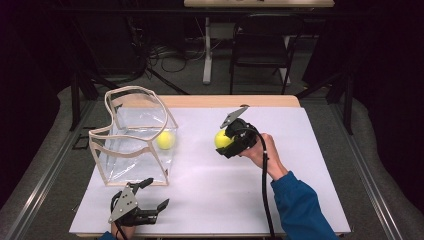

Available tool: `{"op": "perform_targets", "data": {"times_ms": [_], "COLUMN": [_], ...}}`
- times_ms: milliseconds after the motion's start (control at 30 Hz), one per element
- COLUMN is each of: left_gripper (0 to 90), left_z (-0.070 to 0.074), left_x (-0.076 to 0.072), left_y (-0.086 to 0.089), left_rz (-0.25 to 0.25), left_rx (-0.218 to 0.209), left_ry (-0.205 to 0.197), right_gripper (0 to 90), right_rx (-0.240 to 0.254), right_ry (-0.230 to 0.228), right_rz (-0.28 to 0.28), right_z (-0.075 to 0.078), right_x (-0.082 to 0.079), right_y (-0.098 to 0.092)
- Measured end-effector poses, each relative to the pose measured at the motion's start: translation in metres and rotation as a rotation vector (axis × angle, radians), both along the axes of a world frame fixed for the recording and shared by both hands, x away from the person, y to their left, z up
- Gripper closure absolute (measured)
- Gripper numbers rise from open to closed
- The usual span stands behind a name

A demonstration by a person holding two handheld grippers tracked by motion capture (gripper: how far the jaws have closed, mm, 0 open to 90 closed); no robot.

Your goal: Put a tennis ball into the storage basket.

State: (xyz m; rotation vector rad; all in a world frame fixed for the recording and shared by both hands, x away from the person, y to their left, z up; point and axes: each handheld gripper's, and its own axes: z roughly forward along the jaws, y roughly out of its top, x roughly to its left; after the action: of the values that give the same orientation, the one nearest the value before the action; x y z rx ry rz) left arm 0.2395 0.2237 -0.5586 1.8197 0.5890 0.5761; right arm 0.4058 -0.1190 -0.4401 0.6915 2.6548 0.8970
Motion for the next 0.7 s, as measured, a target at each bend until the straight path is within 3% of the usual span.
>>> {"op": "perform_targets", "data": {"times_ms": [700], "left_gripper": [15.9], "left_z": [0.0], "left_x": [0.0], "left_y": [0.0], "left_rz": [-0.001], "left_rx": [-0.001], "left_ry": [0.0], "right_gripper": [25.9], "right_rx": [-0.001], "right_ry": [-0.011], "right_rz": [0.018], "right_z": [0.012], "right_x": [0.006], "right_y": [0.011]}}
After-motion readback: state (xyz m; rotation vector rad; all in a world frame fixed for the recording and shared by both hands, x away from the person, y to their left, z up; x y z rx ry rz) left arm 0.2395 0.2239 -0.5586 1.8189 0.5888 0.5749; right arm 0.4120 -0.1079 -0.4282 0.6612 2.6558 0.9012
